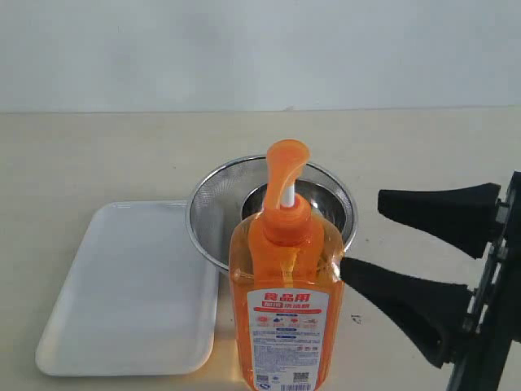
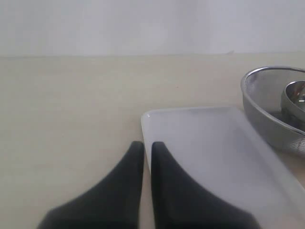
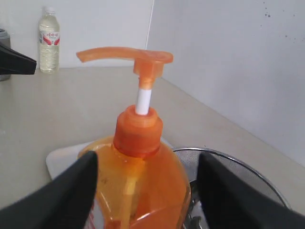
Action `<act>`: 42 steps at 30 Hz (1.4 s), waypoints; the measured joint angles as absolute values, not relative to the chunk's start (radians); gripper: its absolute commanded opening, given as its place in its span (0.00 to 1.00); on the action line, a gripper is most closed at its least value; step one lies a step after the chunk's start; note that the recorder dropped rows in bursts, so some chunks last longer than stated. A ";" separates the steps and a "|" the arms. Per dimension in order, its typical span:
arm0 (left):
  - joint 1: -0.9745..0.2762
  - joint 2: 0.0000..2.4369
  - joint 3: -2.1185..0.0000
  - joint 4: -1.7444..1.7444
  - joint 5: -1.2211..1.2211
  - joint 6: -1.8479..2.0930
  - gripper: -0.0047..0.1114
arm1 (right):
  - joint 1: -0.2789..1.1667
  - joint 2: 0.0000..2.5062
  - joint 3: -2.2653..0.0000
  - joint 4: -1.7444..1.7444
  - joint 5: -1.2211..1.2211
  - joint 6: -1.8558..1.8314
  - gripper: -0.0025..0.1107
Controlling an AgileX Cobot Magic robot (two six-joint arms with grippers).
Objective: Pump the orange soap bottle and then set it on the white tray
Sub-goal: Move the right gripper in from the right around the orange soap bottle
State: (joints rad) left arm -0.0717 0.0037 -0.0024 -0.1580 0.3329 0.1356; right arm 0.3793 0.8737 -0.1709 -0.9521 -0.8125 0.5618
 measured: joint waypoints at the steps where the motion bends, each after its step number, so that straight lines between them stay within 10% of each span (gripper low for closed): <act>1: -0.072 0.004 -0.002 -0.158 0.333 0.136 0.09 | 0.379 0.874 -0.171 -0.952 -0.803 0.562 0.66; 28: -0.072 0.004 -0.002 -0.158 0.333 0.136 0.09 | 0.379 1.065 -0.171 -0.988 -0.860 0.524 0.66; 42: -0.072 0.004 -0.002 -0.158 0.333 0.136 0.09 | 0.379 1.172 -0.171 -0.895 -0.963 0.341 0.95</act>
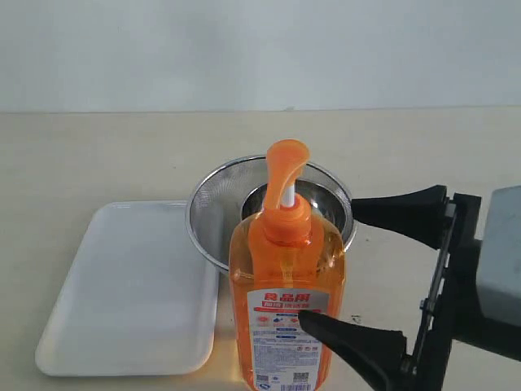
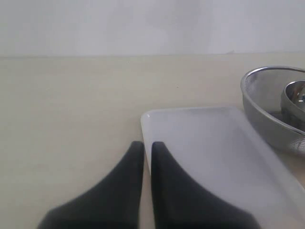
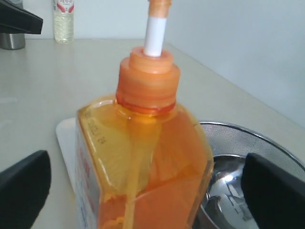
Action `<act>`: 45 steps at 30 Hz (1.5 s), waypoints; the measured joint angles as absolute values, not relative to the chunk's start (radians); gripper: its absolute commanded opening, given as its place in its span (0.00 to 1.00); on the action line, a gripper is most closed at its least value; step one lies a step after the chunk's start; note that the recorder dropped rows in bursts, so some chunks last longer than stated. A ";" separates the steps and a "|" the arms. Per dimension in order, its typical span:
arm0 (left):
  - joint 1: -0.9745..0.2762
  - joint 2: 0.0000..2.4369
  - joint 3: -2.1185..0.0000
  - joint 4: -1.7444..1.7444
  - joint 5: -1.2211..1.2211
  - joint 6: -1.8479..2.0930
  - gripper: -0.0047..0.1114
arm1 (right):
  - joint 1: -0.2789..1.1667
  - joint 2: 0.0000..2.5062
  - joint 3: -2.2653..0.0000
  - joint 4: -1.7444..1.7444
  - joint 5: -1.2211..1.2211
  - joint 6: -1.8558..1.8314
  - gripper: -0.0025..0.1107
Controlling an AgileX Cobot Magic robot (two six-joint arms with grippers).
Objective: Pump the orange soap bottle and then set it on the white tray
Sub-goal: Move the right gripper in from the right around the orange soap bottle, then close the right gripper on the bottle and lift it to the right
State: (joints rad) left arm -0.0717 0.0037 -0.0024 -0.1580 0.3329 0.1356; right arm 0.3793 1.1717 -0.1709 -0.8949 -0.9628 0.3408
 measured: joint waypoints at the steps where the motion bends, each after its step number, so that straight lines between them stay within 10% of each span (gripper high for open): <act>1: -0.072 0.004 -0.002 -0.158 0.333 0.136 0.09 | 0.379 1.173 -0.171 -0.890 -0.965 0.341 0.95; 45: -0.072 0.004 -0.002 -0.158 0.333 0.136 0.09 | 0.379 1.643 -0.282 -0.917 -1.208 0.145 0.94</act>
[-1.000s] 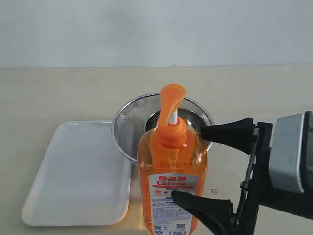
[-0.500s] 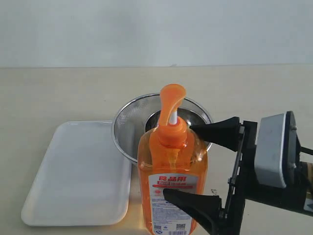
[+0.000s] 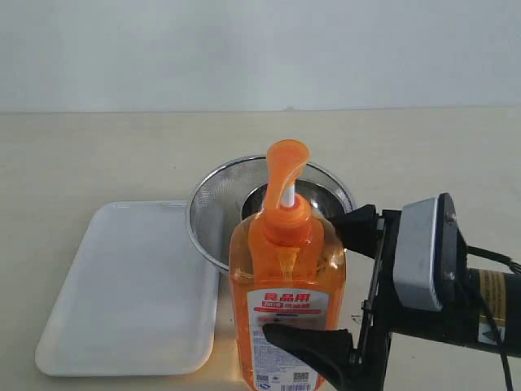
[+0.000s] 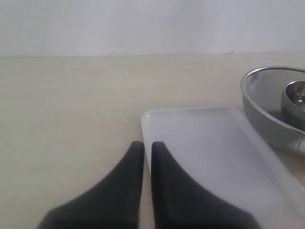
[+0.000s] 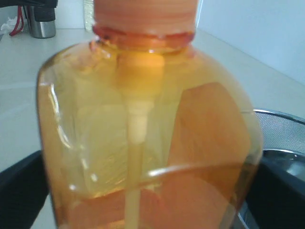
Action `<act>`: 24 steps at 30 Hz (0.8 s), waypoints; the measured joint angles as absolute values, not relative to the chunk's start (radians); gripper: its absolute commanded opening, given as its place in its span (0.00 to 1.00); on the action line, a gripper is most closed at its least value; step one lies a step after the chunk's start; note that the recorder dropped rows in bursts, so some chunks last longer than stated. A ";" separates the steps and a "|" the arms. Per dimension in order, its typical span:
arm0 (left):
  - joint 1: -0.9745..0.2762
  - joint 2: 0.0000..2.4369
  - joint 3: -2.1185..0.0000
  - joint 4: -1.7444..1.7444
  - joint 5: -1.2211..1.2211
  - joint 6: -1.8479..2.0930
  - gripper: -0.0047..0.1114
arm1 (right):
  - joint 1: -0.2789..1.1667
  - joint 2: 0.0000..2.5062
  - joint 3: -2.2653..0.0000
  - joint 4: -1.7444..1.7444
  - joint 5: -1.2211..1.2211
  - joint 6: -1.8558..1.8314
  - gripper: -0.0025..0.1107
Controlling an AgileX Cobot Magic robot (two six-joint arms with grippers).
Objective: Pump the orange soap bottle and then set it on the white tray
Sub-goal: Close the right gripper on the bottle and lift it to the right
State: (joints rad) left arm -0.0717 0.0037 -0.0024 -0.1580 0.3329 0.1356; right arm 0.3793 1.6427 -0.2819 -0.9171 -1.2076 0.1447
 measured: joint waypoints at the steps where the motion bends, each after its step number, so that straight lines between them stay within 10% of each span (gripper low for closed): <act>1: -0.072 0.004 -0.002 -0.158 0.333 0.136 0.09 | 0.379 1.649 -0.286 -0.921 -1.210 0.142 0.94; 14: -0.072 0.004 -0.002 -0.158 0.333 0.136 0.09 | 0.445 1.686 -0.355 -0.932 -1.212 0.195 0.90; 17: -0.072 0.004 -0.002 -0.158 0.333 0.136 0.09 | 0.449 1.706 -0.357 -0.926 -1.212 0.215 0.53; 19: -0.072 0.004 -0.002 -0.158 0.333 0.136 0.09 | 0.449 1.709 -0.359 -0.914 -1.210 0.221 0.02; 24: -0.072 0.004 -0.002 -0.158 0.333 0.136 0.09 | 0.449 1.709 -0.361 -0.952 -1.214 0.245 0.04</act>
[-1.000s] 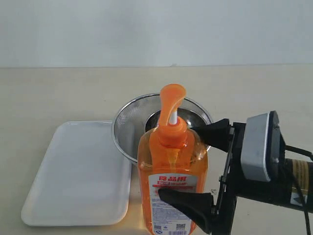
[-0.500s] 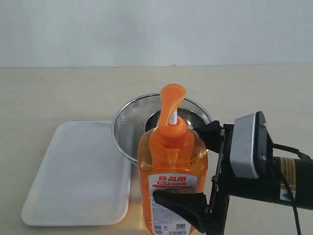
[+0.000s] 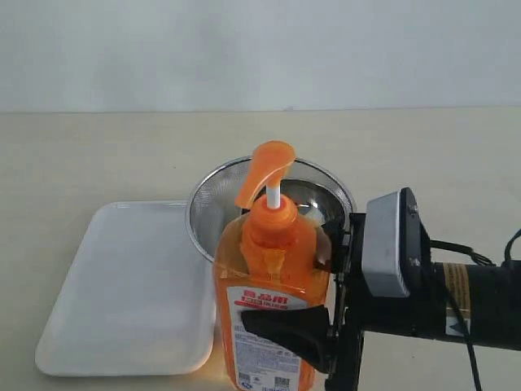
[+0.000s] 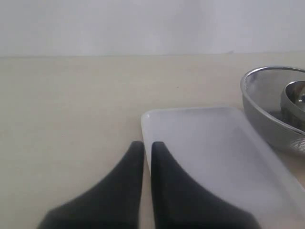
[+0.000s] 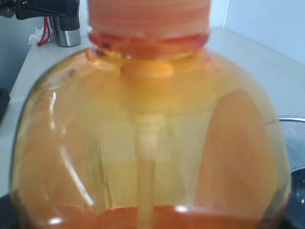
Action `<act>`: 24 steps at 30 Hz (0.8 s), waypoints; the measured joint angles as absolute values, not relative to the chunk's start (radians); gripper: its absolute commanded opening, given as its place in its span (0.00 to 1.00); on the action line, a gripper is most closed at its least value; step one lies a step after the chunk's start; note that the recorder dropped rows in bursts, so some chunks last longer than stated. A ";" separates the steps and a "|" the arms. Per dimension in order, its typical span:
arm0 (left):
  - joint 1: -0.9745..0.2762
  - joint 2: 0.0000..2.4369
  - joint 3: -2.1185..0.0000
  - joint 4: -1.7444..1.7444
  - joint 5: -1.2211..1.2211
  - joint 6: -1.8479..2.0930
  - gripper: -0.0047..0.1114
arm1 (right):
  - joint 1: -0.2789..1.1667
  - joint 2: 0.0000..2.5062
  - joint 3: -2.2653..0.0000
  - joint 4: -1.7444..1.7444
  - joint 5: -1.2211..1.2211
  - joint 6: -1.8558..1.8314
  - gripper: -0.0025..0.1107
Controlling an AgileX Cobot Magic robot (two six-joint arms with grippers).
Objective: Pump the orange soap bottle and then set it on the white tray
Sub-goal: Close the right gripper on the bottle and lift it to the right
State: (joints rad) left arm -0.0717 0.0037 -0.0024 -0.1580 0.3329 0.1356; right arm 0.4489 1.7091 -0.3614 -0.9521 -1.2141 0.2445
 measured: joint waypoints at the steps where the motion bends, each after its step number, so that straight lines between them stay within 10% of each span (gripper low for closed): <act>1: -0.072 0.004 -0.002 -0.158 0.333 0.136 0.09 | 0.449 1.709 -0.361 -0.957 -1.216 0.257 0.03; 24: -0.072 0.004 -0.002 -0.158 0.333 0.136 0.09 | 0.449 1.202 -0.358 -0.840 -0.848 0.517 0.02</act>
State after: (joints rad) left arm -0.0717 0.0037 -0.0024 -0.1580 0.3329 0.1356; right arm 0.4489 1.2023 -0.3579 -0.8405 -0.8484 0.5174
